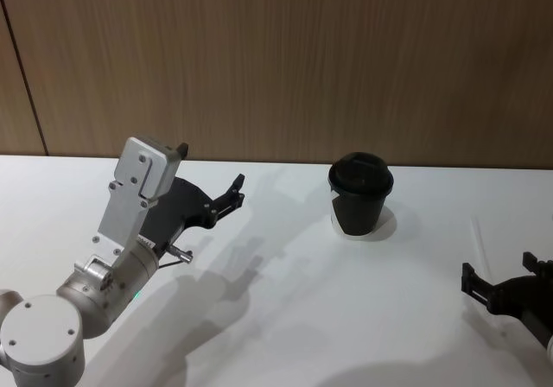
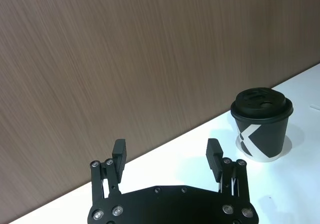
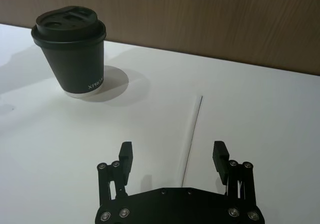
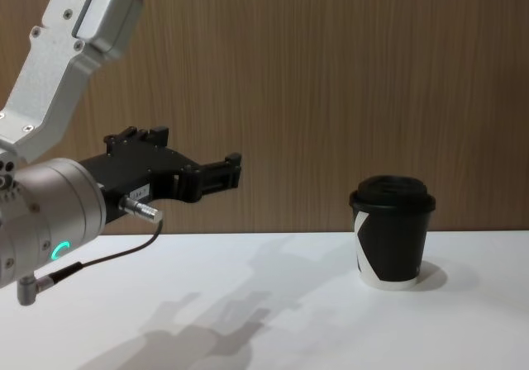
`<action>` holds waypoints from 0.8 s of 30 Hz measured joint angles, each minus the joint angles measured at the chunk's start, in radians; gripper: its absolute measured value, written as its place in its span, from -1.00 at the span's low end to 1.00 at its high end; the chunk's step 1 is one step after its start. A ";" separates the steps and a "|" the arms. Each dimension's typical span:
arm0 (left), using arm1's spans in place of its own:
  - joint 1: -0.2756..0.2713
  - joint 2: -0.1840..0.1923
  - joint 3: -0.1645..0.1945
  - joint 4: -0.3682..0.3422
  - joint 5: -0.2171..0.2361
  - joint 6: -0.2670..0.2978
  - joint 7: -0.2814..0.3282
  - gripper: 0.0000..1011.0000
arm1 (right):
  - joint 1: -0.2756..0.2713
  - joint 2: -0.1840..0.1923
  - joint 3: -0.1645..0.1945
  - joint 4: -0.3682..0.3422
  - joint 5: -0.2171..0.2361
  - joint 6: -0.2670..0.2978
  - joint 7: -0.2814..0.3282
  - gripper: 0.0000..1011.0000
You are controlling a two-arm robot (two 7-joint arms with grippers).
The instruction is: Pick up the straw with one hand, pass it to the other hand, and insert it into the cup.
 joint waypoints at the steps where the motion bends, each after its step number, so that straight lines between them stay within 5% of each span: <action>1: 0.000 0.000 0.000 0.000 0.000 0.000 0.000 0.98 | 0.000 -0.001 0.002 0.002 0.000 0.003 0.000 0.98; 24: 0.000 0.000 0.000 0.000 0.000 0.000 0.000 0.98 | 0.002 -0.013 0.006 0.028 -0.011 0.033 0.017 0.98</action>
